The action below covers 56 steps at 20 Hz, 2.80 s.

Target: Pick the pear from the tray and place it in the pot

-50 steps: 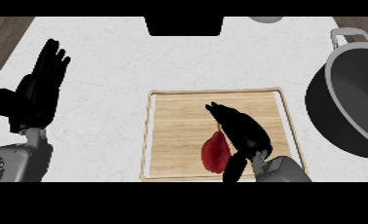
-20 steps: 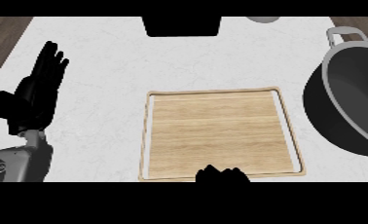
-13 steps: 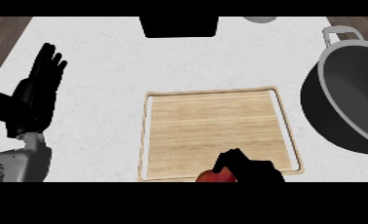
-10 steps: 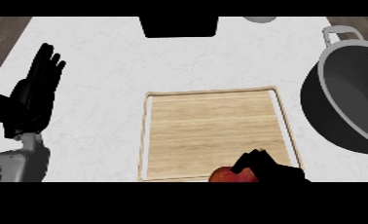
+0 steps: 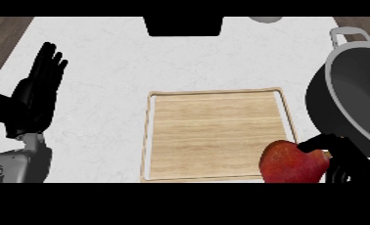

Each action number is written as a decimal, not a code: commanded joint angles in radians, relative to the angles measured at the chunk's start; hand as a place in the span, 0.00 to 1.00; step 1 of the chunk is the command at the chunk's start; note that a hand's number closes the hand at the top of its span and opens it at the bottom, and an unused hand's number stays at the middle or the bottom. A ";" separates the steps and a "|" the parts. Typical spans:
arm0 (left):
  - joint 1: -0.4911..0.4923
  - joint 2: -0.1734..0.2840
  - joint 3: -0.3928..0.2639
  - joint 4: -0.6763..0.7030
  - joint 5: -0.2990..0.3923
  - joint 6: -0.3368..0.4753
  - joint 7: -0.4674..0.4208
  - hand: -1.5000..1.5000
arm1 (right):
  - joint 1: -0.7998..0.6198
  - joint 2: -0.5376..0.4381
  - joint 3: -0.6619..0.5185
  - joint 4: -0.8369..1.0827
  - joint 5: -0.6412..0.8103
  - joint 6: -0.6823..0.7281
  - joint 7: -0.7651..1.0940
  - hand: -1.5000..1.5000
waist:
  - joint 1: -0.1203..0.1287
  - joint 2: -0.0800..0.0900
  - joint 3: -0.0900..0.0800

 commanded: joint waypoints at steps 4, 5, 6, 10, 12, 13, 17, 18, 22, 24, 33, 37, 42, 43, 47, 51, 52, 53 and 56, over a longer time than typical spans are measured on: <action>0.015 0.002 -0.007 -0.011 0.007 -0.025 -0.003 0.50 | -0.040 -0.011 -0.312 -0.076 -0.332 0.031 -0.068 1.00 | 0.008 0.004 0.002; 0.017 0.004 0.005 -0.014 0.013 -0.025 -0.001 0.50 | -0.071 0.007 -0.314 -0.020 -0.327 0.037 -0.067 1.00 | 0.011 0.003 0.001; 0.002 -0.004 0.000 -0.008 0.004 -0.003 0.019 0.50 | -0.055 -0.006 -0.364 -0.058 -0.391 0.057 -0.083 1.00 | 0.002 0.003 0.003; -0.013 -0.009 -0.006 0.019 0.001 -0.016 -0.003 0.50 | -0.115 -0.033 -0.575 0.161 -0.522 -0.022 -0.203 1.00 | 0.003 0.005 0.002; 0.017 -0.024 -0.017 -0.023 -0.008 0.003 0.012 0.50 | -0.135 0.000 -0.613 0.169 -0.650 -0.044 -0.228 1.00 | 0.007 0.001 0.004; -0.048 -0.026 -0.027 0.016 -0.044 0.034 0.029 0.50 | -0.164 -0.055 -0.683 0.253 -0.696 -0.044 -0.299 1.00 | 0.001 0.004 0.002; 0.003 -0.014 -0.008 -0.011 0.008 -0.026 -0.013 0.50 | -0.175 -0.218 -0.731 0.442 -0.384 -0.095 -0.368 1.00 | 0.018 0.007 0.000; 0.008 -0.027 -0.032 -0.055 -0.023 0.012 0.036 0.50 | -0.176 -0.247 -0.791 0.491 -0.410 -0.110 -0.394 1.00 | 0.017 0.004 0.001; 0.008 -0.010 0.000 -0.011 -0.001 -0.023 0.001 0.50 | -0.262 -0.267 -0.807 0.774 -0.406 -0.215 -0.523 1.00 | 0.017 0.004 0.000; -0.057 0.018 0.010 -0.049 -0.003 -0.013 0.084 0.50 | -0.306 -0.258 -0.779 0.862 -0.396 -0.234 -0.549 1.00 | 0.017 0.003 0.000; -0.029 -0.020 -0.004 -0.001 -0.016 -0.017 0.009 0.50 | -0.398 -0.265 -0.882 1.223 -0.618 -0.178 -0.694 0.00 | 0.022 0.006 0.002; -0.037 -0.005 0.008 0.000 0.002 -0.033 0.025 0.50 | -0.462 -0.262 -0.873 1.269 -0.702 -0.072 -0.736 0.00 | 0.034 0.007 0.002; -0.036 0.007 0.026 0.015 0.013 -0.042 0.026 0.50 | -0.460 -0.195 -0.983 1.242 -0.910 -0.060 -0.878 0.00 | 0.021 0.003 0.004; -0.024 -0.014 0.013 0.045 -0.006 -0.034 -0.017 0.50 | -0.508 -0.221 -1.007 1.229 -0.952 -0.019 -0.849 0.00 | 0.015 0.004 0.002; -0.060 -0.029 -0.012 -0.001 -0.028 0.003 0.041 0.50 | -0.507 -0.258 -1.110 1.291 -1.081 0.034 -0.929 0.00 | 0.008 0.003 0.003; -0.024 -0.009 0.025 0.035 0.002 -0.036 0.000 0.50 | -0.456 -0.344 -1.202 1.321 -1.196 0.141 -0.954 0.00 | 0.001 0.002 0.001; -0.036 -0.008 0.011 0.002 -0.030 -0.005 0.034 0.50 | -0.441 -0.341 -1.205 1.340 -1.193 0.133 -0.976 0.00 | 0.005 0.002 0.001; -0.062 0.008 0.030 0.027 -0.006 -0.026 0.040 0.50 | -0.407 -0.350 -1.217 1.334 -1.217 0.174 -0.973 0.00 | -0.002 0.001 0.001; 0.006 -0.007 0.018 -0.028 0.001 -0.039 0.020 0.50 | -0.419 -0.436 -1.257 1.402 -1.271 0.248 -0.957 0.00 | 0.011 0.001 0.000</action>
